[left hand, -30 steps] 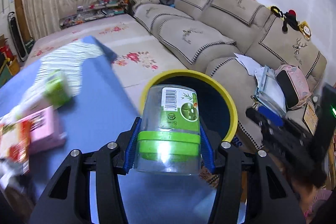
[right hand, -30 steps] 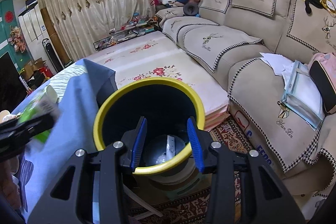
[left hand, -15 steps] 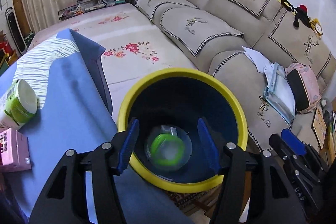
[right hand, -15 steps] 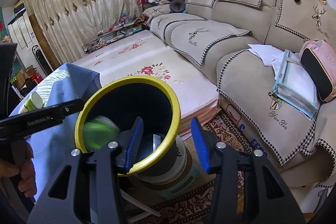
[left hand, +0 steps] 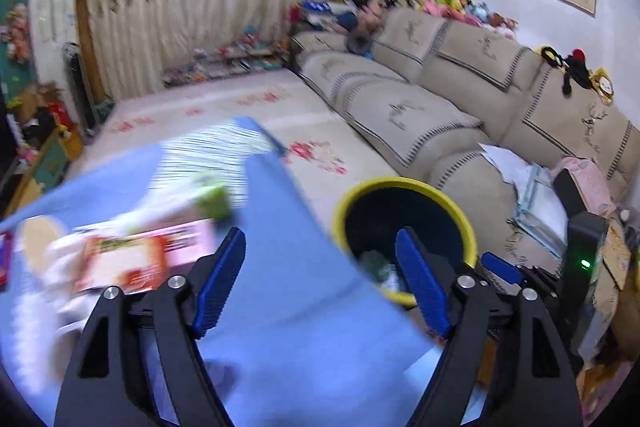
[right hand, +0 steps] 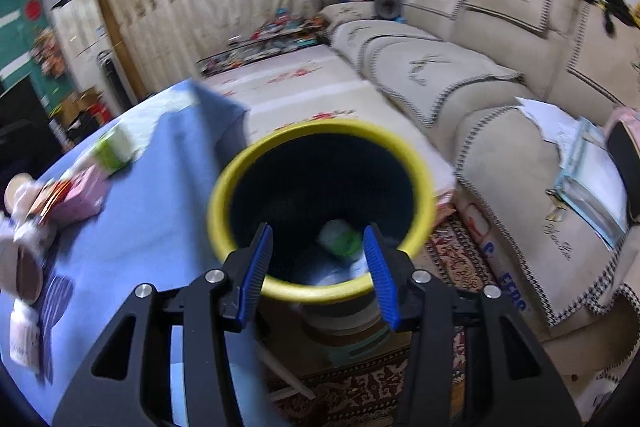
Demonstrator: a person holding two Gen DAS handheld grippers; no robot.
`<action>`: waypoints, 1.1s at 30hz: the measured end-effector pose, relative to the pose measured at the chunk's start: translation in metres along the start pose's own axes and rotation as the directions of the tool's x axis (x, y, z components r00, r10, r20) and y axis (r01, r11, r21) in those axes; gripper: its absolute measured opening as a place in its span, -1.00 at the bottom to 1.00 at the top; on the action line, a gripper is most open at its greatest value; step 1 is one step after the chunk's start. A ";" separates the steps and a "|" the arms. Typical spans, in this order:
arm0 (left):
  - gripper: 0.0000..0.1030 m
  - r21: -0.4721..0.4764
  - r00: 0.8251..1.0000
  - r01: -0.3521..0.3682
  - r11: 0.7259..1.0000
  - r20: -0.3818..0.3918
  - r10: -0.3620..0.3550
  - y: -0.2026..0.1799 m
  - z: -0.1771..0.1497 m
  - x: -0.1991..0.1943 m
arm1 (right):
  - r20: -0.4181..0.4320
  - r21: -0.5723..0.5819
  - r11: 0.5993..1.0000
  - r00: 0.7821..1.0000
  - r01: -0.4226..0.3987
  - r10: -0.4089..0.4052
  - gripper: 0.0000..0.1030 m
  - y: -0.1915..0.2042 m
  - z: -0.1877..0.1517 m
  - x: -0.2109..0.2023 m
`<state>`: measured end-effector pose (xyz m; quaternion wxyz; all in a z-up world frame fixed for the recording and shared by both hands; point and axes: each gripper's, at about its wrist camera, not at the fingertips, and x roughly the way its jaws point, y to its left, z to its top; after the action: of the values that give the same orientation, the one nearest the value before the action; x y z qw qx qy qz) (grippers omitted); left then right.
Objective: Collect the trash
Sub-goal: 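Grasp the white pill bottle with the right tool while the left tool returns to the table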
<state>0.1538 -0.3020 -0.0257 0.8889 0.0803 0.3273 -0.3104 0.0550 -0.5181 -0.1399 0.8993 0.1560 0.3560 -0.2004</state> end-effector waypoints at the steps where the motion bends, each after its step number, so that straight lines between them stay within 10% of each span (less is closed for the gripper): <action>1: 0.59 -0.011 0.999 -0.030 0.999 0.017 0.030 0.012 -0.005 -0.016 | -0.012 -0.027 0.999 1.000 -0.025 0.025 -0.11 0.016 -0.004 0.000; 10: 0.69 -0.198 0.934 -0.334 0.922 0.061 0.351 0.140 -0.070 -0.129 | -0.111 -0.181 0.947 0.962 -0.267 0.250 -0.11 0.137 -0.037 -0.017; 16: 0.72 -0.271 0.896 -0.403 0.874 0.077 0.437 0.193 -0.101 -0.171 | -0.138 -0.249 0.870 0.905 -0.425 0.403 -0.11 0.210 -0.062 -0.059; 21: 0.73 -0.283 0.900 -0.392 0.875 0.079 0.429 0.211 -0.115 -0.180 | -0.110 -0.287 0.830 0.877 -0.479 0.468 -0.04 0.254 -0.089 -0.088; 33: 0.75 -0.283 0.913 -0.370 0.885 0.067 0.403 0.203 -0.129 -0.173 | -0.152 -0.306 0.843 0.897 -0.443 0.416 0.00 0.286 -0.127 -0.070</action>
<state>0.1048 -0.0099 -0.0280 0.9541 0.0055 0.2872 -0.0849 0.0698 -0.1974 -0.1402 0.9195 0.0852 0.3762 0.0754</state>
